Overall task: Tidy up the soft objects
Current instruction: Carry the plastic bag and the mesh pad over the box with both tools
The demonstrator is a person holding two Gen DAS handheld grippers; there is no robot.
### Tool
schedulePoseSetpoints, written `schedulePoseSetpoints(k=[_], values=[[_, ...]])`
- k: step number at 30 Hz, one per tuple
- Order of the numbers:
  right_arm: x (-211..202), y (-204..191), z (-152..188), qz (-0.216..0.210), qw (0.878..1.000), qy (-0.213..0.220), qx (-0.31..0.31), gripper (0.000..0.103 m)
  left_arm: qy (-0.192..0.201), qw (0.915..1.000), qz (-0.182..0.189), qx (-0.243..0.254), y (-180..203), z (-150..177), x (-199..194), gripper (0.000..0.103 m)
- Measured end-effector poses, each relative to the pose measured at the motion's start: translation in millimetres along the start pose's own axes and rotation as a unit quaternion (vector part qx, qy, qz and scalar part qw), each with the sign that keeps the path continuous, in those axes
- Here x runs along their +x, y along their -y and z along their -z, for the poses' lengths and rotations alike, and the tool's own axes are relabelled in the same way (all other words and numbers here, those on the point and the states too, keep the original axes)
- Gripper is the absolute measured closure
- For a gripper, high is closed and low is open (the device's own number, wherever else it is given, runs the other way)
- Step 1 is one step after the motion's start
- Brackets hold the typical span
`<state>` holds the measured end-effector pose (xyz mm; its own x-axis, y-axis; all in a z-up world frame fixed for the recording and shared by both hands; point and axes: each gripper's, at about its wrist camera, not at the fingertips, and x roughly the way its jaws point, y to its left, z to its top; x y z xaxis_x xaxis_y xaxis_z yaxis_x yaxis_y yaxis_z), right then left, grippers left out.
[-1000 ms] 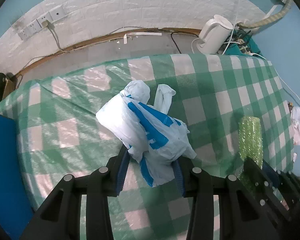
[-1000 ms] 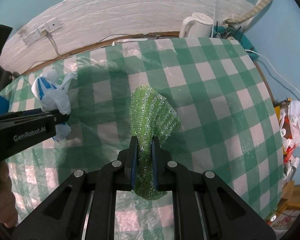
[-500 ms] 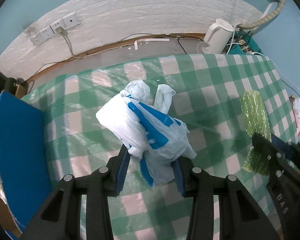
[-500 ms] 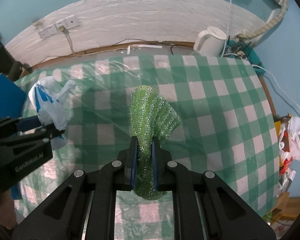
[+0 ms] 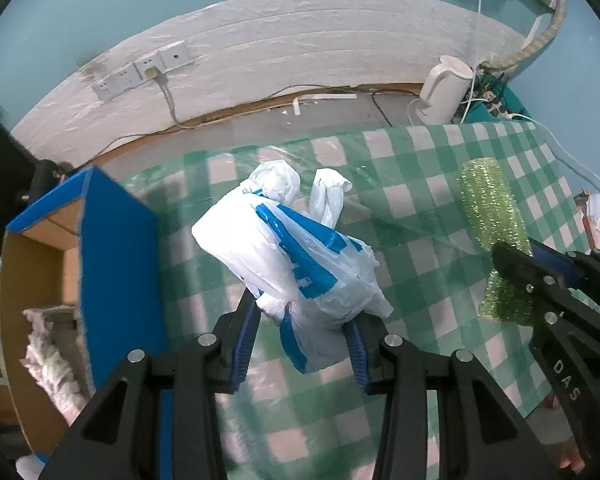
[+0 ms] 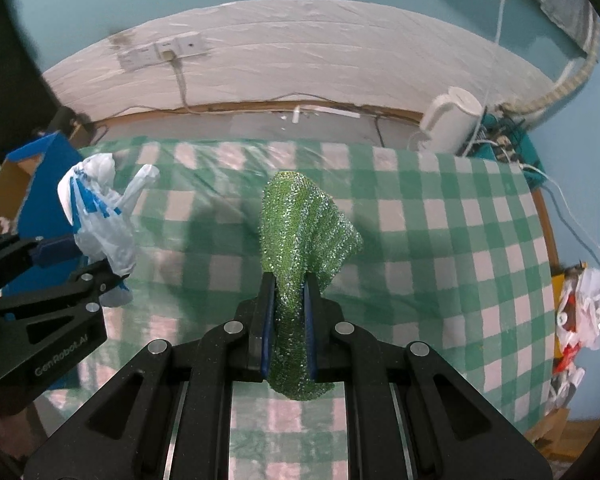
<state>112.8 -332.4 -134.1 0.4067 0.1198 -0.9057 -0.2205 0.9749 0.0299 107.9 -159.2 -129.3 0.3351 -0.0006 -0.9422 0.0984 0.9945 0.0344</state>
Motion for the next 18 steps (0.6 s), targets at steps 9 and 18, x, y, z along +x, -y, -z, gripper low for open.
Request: schedulePoseSetpoints(k=[9,18], values=[[-19.1,-40.1,-8.2,-0.023,0.999,0.013,-0.033,0.093,0.017,0.9998,-0.008,-0.008,-28.6,10.0,-34.4,0.061],[-29.4,-74.4,-7.1,-0.049,0.997,0.017,-0.063,0.093,0.020,0.9994,-0.019,-0.019,-61.8,31.7,-53.4,0.061]])
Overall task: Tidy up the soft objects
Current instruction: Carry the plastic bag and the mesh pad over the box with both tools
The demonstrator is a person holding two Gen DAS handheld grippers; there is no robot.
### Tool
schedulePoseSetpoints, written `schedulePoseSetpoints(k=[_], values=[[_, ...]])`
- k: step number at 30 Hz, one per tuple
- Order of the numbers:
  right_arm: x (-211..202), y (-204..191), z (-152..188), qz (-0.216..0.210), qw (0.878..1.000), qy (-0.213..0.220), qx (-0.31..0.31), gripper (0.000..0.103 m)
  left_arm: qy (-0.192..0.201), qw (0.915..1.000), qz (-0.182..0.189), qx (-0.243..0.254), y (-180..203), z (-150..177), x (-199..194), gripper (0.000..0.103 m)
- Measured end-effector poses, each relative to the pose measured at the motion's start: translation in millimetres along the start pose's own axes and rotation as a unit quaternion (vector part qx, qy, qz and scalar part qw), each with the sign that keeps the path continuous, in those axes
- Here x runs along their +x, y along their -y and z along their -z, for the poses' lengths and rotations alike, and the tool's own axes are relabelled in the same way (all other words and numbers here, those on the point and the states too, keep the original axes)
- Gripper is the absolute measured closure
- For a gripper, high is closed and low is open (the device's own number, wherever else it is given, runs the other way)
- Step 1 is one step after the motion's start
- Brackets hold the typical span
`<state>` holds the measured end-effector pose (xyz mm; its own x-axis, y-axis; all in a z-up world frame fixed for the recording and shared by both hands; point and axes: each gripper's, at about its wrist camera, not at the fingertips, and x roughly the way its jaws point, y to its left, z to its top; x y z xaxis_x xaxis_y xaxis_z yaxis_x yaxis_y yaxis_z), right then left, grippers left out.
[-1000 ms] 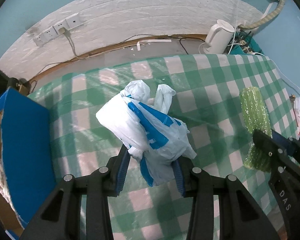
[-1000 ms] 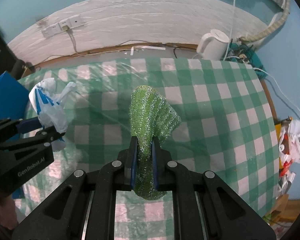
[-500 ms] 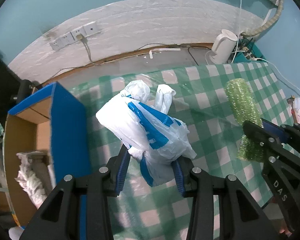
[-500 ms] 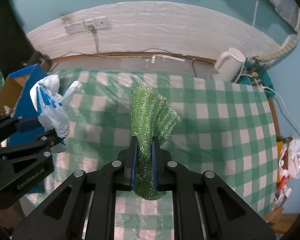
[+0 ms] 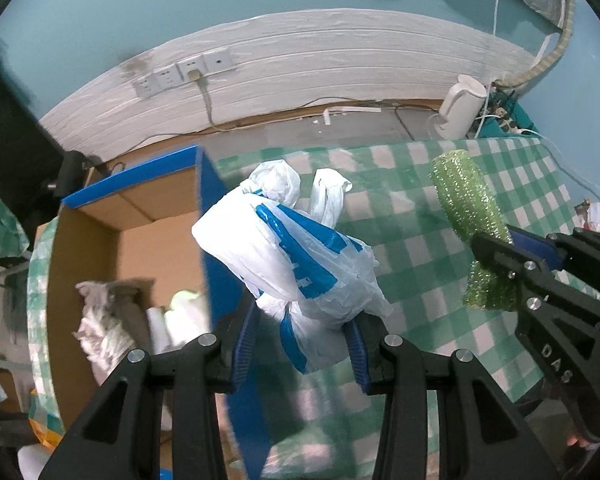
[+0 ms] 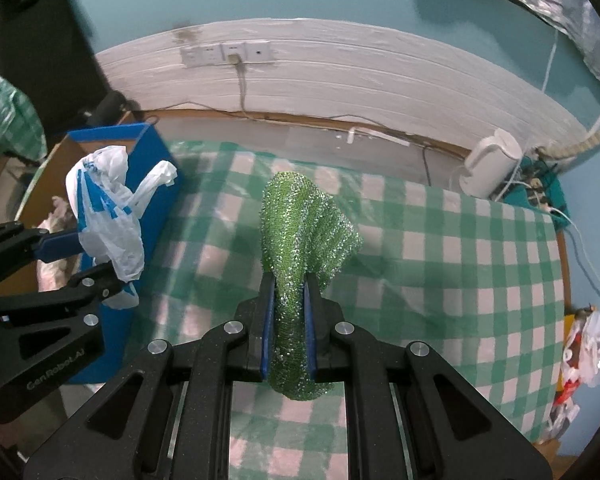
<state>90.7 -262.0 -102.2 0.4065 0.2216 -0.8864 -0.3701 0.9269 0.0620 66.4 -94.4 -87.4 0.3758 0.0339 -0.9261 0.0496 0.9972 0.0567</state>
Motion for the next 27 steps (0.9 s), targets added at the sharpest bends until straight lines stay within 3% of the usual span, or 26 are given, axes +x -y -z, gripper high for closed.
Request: schedulePoseSetpoints(k=[27], values=[[-11.9,-113.1,-27.3,-0.054,0.995,0.018,-0.083,0.093,0.001,0.9952,-0.032,-0.092,-130.6,55.8,-18.5,0.061]])
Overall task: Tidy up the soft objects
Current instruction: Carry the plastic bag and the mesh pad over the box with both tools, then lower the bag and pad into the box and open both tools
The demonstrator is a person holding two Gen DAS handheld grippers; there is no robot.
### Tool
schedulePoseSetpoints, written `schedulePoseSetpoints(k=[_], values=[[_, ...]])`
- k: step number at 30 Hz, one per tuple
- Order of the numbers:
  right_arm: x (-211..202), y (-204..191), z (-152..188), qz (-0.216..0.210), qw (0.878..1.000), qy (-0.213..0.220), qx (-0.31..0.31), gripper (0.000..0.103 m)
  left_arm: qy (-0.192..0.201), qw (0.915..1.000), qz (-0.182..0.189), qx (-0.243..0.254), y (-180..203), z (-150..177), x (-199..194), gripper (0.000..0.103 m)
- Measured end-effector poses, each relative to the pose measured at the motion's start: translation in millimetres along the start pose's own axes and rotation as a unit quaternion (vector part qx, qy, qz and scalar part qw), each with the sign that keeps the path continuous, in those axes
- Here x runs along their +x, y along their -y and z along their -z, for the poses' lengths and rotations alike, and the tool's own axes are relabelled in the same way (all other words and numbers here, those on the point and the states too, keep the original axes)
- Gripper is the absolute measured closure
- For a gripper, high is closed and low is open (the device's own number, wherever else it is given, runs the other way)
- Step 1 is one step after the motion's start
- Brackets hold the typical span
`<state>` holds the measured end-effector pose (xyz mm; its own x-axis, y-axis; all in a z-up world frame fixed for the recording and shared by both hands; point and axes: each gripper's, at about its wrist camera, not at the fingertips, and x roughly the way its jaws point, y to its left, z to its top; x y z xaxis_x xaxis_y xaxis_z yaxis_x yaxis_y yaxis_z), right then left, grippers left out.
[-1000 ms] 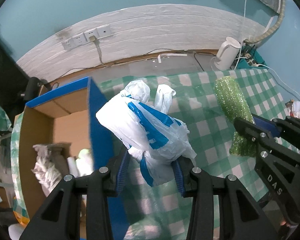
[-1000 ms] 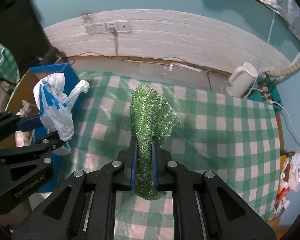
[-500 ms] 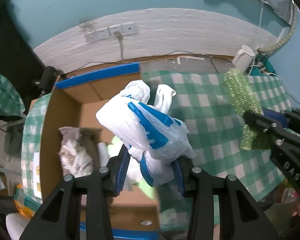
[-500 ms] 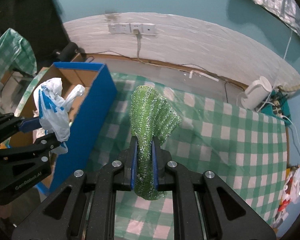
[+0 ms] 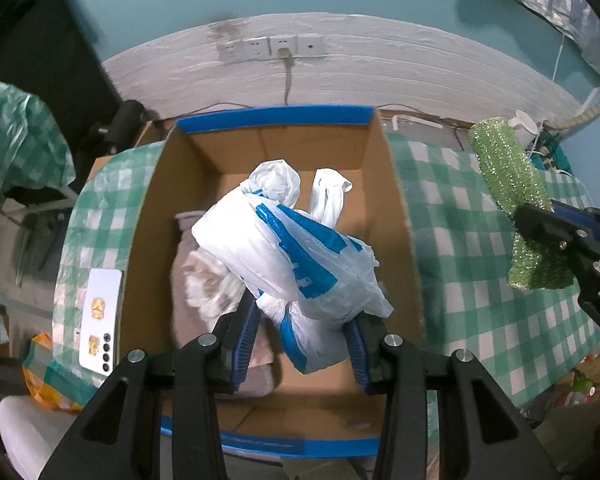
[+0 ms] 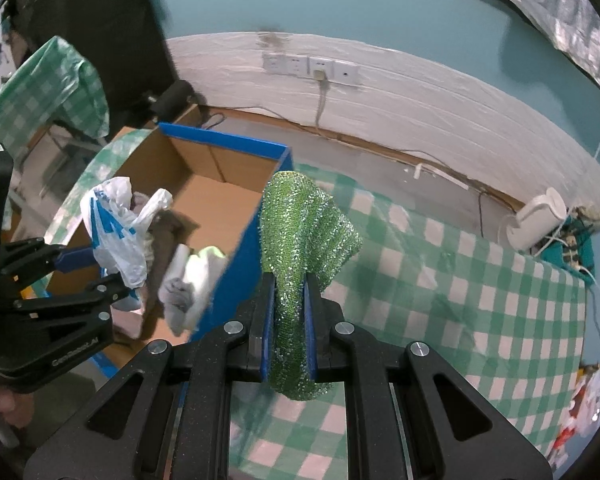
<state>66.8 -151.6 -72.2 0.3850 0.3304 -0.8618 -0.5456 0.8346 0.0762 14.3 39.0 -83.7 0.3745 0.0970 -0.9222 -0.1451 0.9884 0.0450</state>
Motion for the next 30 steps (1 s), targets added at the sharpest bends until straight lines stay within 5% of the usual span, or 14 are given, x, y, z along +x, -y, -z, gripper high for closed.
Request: schedulePoseSetpoints(k=[30], values=[[38.5,-93.1,-16.1,-0.033,0.997,-0.031,-0.069,0.091,-0.011,0.9977,-0.017,-0.064,-75.7,29.3,11.3,0.061]])
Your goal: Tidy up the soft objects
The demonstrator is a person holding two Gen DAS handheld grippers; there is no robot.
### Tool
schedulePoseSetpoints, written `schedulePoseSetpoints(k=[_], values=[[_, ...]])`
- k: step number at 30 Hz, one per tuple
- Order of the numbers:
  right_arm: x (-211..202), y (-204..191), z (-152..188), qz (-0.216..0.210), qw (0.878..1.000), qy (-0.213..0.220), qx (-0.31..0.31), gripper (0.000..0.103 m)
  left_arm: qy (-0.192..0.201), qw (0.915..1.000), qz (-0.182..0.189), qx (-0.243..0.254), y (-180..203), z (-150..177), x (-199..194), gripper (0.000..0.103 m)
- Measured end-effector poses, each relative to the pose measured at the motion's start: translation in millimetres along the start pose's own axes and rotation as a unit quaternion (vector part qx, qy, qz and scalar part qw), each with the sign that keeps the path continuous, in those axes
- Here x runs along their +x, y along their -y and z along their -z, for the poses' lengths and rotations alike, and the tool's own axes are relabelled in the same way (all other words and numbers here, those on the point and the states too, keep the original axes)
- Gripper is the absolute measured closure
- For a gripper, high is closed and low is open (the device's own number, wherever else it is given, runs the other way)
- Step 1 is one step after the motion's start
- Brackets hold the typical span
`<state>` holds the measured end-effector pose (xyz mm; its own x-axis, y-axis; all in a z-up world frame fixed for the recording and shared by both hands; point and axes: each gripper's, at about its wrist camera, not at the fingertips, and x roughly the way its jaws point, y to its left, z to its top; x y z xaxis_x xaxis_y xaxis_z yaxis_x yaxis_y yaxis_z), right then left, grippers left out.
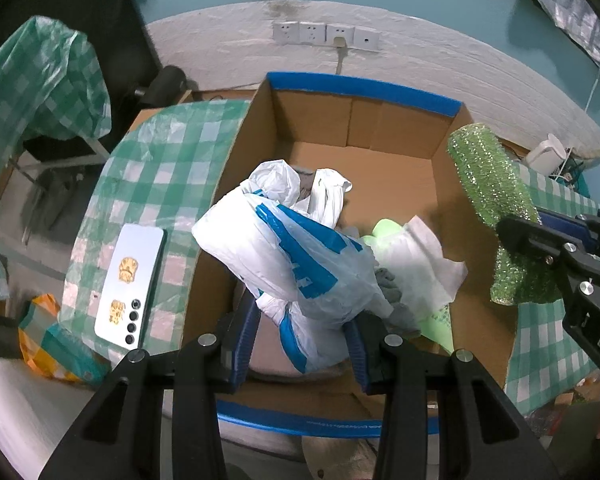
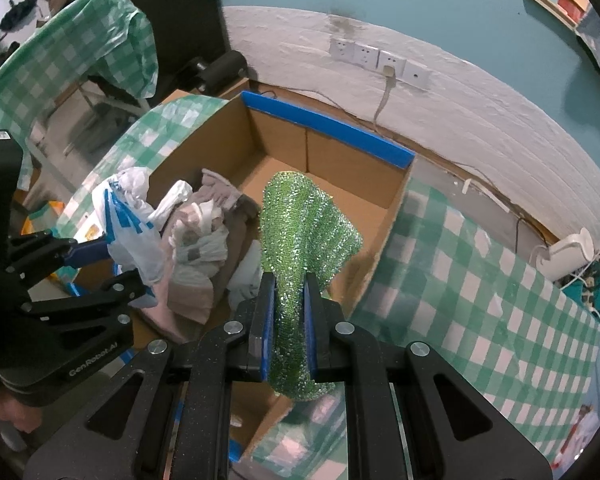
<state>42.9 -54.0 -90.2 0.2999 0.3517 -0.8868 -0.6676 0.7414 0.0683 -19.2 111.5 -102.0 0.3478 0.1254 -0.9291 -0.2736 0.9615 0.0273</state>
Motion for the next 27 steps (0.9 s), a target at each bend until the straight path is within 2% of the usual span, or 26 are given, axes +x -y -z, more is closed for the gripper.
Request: schedulePoseSetpoints(k=[5,9,11,13,15,18,23,25,27], values=[[4.3,-2.7,-2.5,-0.005,1.000,0.000,0.003,0.082,-0.004,1.0000,0.003,-0.007,-0.7,0.2,-1.4,0.061],[4.1,-3.5,-1.0,-0.006,1.000,0.002,0.003,0.070,0.003,1.0000,-0.002,0.000,1.7,-0.2,-5.8,0.059],[3.7,-2.8,-0.4,-0.008,1.000,0.003,0.004,0.070,0.000,1.0000,0.000,0.002,2.4,0.0,-5.4,0.055],[3.3,-1.2,0.0,-0.010,1.000,0.003,0.009,0.065,-0.003,1.0000,0.004,0.001,2.0,-0.3,-4.9,0.047],[2.4,0.9,0.6,-0.010,1.000,0.006,0.014,0.058,0.000,1.0000,0.001,0.002,2.4,-0.4,-5.3,0.043],[-0.7,6.5,1.9,-0.008,1.000,0.008,0.021,0.058,0.004,1.0000,-0.007,0.005,3.9,-0.7,-6.5,0.037],[-8.7,14.7,3.6,-0.002,0.999,0.012,0.035,0.058,0.005,0.9999,-0.012,0.006,6.3,-0.9,-9.5,0.035],[-13.8,17.7,5.7,0.001,0.999,0.015,0.039,0.056,0.008,0.9999,-0.013,0.007,8.0,-0.7,-11.8,0.032],[-18.8,21.1,8.1,0.007,0.999,0.018,0.044,0.050,0.012,0.9998,-0.010,0.009,10.8,-0.4,-15.2,0.030]])
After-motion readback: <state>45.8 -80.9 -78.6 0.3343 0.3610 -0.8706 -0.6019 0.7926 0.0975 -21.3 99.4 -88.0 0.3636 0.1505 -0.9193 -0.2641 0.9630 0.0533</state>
